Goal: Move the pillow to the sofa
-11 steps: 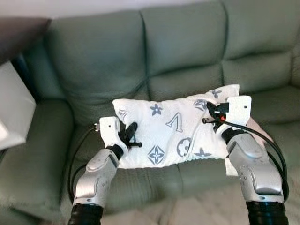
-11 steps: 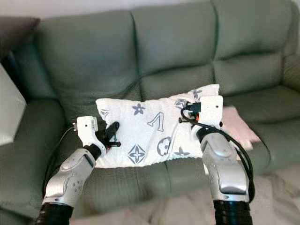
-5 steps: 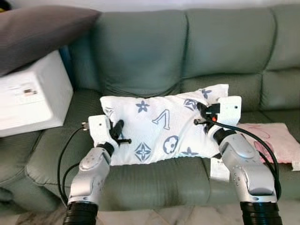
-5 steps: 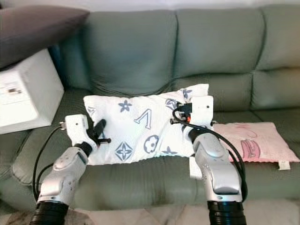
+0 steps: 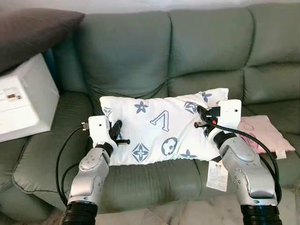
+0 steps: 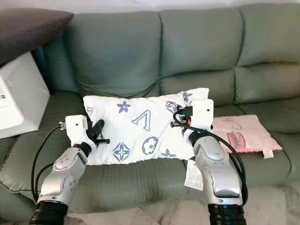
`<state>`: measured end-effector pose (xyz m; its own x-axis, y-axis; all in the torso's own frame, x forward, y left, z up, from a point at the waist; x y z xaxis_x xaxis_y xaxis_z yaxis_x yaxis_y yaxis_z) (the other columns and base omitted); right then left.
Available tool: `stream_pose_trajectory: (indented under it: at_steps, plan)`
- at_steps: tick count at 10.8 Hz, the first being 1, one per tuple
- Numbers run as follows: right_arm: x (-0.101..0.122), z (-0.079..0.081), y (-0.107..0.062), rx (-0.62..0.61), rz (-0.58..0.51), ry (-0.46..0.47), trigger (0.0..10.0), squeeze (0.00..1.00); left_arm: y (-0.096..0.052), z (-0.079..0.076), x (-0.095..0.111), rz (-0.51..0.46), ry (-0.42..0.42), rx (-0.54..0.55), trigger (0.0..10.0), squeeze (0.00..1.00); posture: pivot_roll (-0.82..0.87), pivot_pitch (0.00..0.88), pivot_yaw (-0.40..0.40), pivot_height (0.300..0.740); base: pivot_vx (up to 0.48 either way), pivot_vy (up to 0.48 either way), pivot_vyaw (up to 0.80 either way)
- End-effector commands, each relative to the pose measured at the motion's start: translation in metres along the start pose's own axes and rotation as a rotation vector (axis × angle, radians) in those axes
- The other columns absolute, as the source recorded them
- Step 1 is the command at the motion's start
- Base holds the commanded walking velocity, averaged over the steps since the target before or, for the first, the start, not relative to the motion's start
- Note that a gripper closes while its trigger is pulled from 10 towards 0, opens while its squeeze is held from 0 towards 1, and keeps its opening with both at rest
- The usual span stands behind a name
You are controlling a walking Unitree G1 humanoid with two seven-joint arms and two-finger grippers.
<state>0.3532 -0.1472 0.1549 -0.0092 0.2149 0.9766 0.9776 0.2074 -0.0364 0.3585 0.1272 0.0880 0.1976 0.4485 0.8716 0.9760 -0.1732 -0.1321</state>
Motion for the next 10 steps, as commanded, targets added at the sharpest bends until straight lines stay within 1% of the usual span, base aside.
stream_pose_trajectory:
  at_steps: [1, 3, 4, 6, 8, 9, 10]
  plan:
    - [0.009, 0.002, 0.0, 0.011, -0.037, 0.006, 10.0, 0.0, 0.002, 0.002, 0.009, -0.025, 0.027, 0.004, 10.0, 0.0, -0.28, 0.037, 0.039, 0.74, 0.0, 0.0, 0.0]
    - [0.007, 0.003, -0.001, 0.012, -0.033, 0.007, 10.0, 0.0, 0.001, 0.011, 0.007, -0.024, 0.052, 0.048, 10.0, 0.0, -0.27, 0.047, 0.043, 0.74, 0.0, 0.0, 0.0]
    - [0.005, 0.006, -0.002, 0.017, -0.033, 0.005, 10.0, 0.0, 0.0, 0.018, 0.005, -0.016, 0.082, 0.082, 10.0, 0.0, -0.27, 0.056, 0.046, 0.74, 0.0, 0.0, 0.0]
    - [0.002, 0.013, -0.002, 0.026, -0.029, 0.008, 10.0, 0.0, -0.003, 0.028, 0.006, -0.01, 0.111, 0.107, 10.0, 0.0, -0.24, 0.085, 0.056, 0.74, 0.0, 0.0, 0.61]
    - [0.0, 0.021, -0.002, 0.034, -0.023, 0.026, 10.0, 0.0, -0.013, 0.039, 0.006, 0.001, 0.142, 0.13, 10.0, 0.0, -0.22, 0.113, 0.066, 0.74, 0.0, 0.0, 0.75]
    - [0.0, 0.024, -0.001, 0.035, -0.023, 0.031, 10.0, 0.0, -0.017, 0.042, 0.006, 0.005, 0.151, 0.133, 10.0, 0.0, -0.21, 0.125, 0.071, 0.74, 0.0, 0.0, 0.75]
    - [0.0, 0.026, 0.002, 0.036, -0.023, 0.046, 10.0, 0.0, -0.022, 0.046, 0.005, 0.013, 0.17, 0.144, 10.0, 0.0, -0.2, 0.146, 0.078, 0.74, 0.0, 0.0, 0.72]
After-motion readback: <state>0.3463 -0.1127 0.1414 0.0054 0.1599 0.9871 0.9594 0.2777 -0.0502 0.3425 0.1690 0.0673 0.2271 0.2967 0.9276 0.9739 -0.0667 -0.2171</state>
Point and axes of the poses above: a point about 5 cm out from each wrist's last joint towards the gripper, its own y axis pointing out of the wrist towards the gripper, its own x axis along the axis of the wrist's last joint, z = x × y, the point moved 5 cm from there along y, pointing out of the wrist towards the gripper, and after that the axes turned 14 degrees about -y, right-handed, at the moved point
